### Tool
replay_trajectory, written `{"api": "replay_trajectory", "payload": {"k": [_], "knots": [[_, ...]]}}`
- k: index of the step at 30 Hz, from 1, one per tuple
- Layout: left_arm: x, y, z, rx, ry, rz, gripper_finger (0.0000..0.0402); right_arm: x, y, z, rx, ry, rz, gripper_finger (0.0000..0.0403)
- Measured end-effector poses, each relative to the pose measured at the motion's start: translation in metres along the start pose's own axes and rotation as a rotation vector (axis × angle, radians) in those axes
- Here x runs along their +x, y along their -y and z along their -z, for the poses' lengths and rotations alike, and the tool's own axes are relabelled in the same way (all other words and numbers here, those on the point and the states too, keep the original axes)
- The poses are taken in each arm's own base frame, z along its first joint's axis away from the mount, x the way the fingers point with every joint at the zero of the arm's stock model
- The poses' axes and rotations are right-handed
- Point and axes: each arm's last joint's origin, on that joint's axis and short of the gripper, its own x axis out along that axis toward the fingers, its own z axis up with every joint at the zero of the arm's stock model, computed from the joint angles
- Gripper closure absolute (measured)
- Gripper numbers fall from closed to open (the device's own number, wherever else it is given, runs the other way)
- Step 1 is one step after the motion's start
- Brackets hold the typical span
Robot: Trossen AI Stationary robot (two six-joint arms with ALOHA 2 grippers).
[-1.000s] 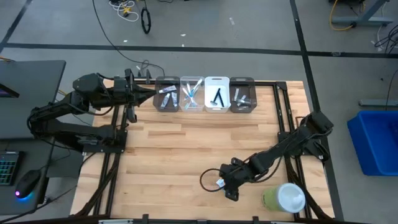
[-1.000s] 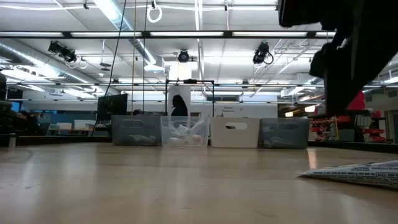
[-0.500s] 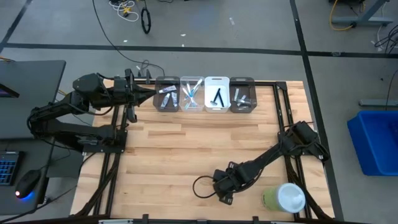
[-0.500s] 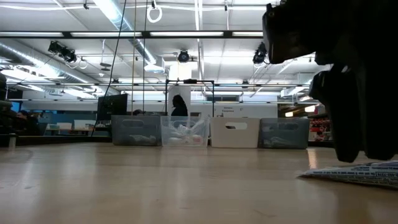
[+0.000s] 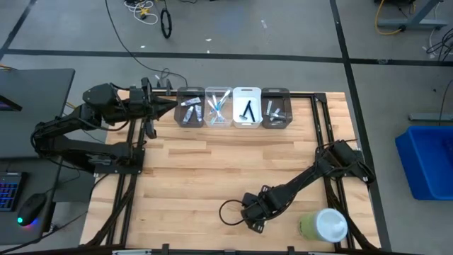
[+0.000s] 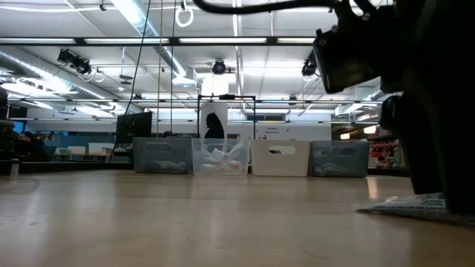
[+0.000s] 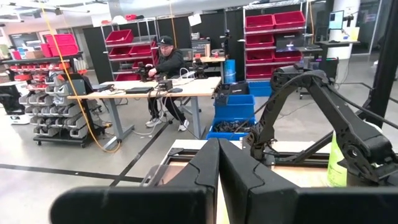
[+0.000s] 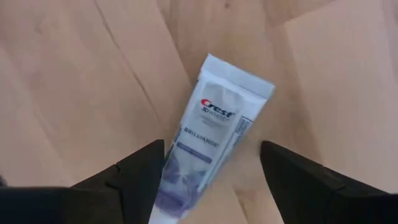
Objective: Pick & Place Travel size toiletries
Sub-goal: Put the white toothpaste into the left black bin
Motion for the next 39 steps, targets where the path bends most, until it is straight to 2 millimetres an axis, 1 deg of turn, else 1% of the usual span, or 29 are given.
{"api": "replay_trajectory", "payload": {"k": [6,10,13,22,27,35,37,39], "knots": [[0.0,0.0,0.0,0.0,0.002,0.0,0.0384,0.006,0.0,0.001,0.004,-0.021,0.01,0.0126],[0.0,0.0,0.0,0.0,0.001,0.0,0.0384,0.006,0.0,0.001,0.004,-0.024,0.013,0.014],[0.0,0.0,0.0,0.0,0.001,0.0,0.0384,0.007,0.001,0.001,0.004,-0.028,0.019,0.0165],[0.0,0.0,0.0,0.0,0.002,0.0,0.0384,0.006,0.002,0.001,0.004,-0.038,0.044,0.0257],[0.0,0.0,0.0,0.0,0.003,0.0,0.0384,0.003,0.0,0.001,-0.028,-0.039,0.059,0.0288],[0.0,0.0,0.0,-0.002,0.003,0.0,0.0384,0.001,0.003,-0.003,-0.041,-0.042,0.052,0.0298],[0.0,0.0,0.0,-0.002,0.003,0.0,0.0384,-0.002,0.005,-0.005,-0.053,-0.037,0.047,0.0296],[0.0,0.0,0.0,-0.002,0.003,0.0,0.0384,-0.01,0.007,-0.009,-0.069,-0.022,0.031,0.0294]]}}
